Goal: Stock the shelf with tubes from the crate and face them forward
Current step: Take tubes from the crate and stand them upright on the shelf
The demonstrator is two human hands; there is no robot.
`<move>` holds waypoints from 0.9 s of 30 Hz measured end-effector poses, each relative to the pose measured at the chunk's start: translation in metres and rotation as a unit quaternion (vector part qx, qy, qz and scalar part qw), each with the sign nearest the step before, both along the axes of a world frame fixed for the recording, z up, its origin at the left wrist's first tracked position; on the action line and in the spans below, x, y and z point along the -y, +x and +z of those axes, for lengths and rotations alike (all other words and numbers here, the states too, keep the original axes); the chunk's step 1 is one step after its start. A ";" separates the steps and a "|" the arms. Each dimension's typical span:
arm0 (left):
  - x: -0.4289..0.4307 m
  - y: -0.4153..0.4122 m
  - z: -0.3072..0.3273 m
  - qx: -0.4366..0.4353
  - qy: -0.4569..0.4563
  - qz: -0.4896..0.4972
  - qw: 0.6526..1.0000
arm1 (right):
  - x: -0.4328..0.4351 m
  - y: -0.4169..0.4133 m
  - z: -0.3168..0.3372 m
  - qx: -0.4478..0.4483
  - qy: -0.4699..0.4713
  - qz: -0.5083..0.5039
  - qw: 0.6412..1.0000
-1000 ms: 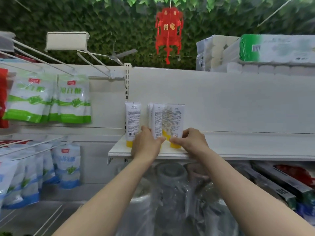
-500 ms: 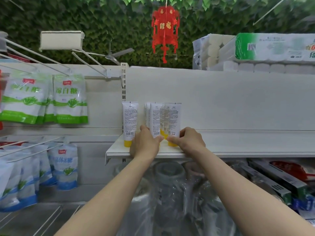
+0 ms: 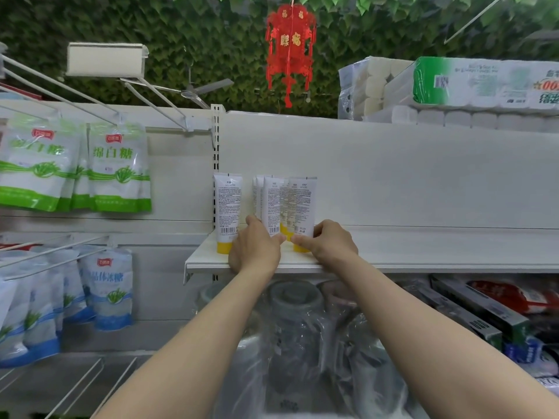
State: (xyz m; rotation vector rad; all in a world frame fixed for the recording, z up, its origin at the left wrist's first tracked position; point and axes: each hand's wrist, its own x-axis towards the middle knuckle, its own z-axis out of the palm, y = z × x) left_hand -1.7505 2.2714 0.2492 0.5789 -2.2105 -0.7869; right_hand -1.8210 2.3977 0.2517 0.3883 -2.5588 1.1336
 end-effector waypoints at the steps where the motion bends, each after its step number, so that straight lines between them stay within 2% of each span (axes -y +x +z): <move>1: 0.000 0.000 0.000 0.000 0.000 0.001 1.000 | 0.000 0.000 0.000 0.000 0.001 -0.001 1.000; 27: -0.001 0.002 -0.001 0.000 0.003 0.004 1.000 | -0.003 0.003 -0.002 -0.016 -0.004 -0.002 1.000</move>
